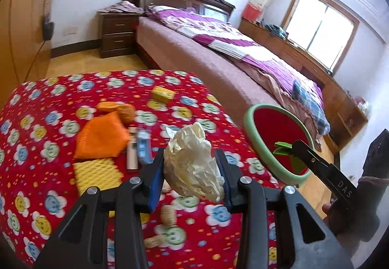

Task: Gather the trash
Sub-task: 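Carry the wrap and green packet over the red bucket and open both tools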

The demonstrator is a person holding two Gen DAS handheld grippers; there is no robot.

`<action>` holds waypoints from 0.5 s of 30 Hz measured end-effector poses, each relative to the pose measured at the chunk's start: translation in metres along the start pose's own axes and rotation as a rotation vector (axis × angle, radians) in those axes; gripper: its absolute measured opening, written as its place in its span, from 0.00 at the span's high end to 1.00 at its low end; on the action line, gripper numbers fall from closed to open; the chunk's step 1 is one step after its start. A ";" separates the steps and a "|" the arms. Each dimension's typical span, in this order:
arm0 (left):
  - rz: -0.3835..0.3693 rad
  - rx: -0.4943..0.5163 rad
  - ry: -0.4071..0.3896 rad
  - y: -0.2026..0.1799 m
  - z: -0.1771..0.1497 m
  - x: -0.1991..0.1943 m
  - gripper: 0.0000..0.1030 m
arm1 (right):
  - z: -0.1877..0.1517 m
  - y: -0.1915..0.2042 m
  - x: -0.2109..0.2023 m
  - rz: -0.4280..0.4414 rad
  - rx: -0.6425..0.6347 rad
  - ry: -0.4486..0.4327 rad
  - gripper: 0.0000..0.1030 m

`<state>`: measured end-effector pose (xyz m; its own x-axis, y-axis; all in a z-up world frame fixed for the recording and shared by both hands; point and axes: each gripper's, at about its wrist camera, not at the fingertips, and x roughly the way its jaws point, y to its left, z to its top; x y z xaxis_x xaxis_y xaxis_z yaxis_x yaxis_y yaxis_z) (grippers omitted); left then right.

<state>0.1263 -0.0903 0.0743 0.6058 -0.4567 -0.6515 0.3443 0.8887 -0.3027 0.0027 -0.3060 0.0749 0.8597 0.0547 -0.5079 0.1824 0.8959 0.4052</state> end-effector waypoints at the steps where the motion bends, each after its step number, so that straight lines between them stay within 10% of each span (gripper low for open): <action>1: -0.006 0.009 0.005 -0.006 0.001 0.003 0.61 | 0.001 -0.008 -0.002 -0.011 0.011 -0.004 0.57; 15: -0.084 0.115 0.053 -0.081 0.012 0.046 0.61 | 0.015 -0.101 0.005 -0.137 0.145 -0.024 0.55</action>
<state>0.1353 -0.1838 0.0770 0.5337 -0.5233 -0.6643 0.4738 0.8357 -0.2776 -0.0042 -0.4025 0.0433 0.8327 -0.0755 -0.5485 0.3640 0.8211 0.4396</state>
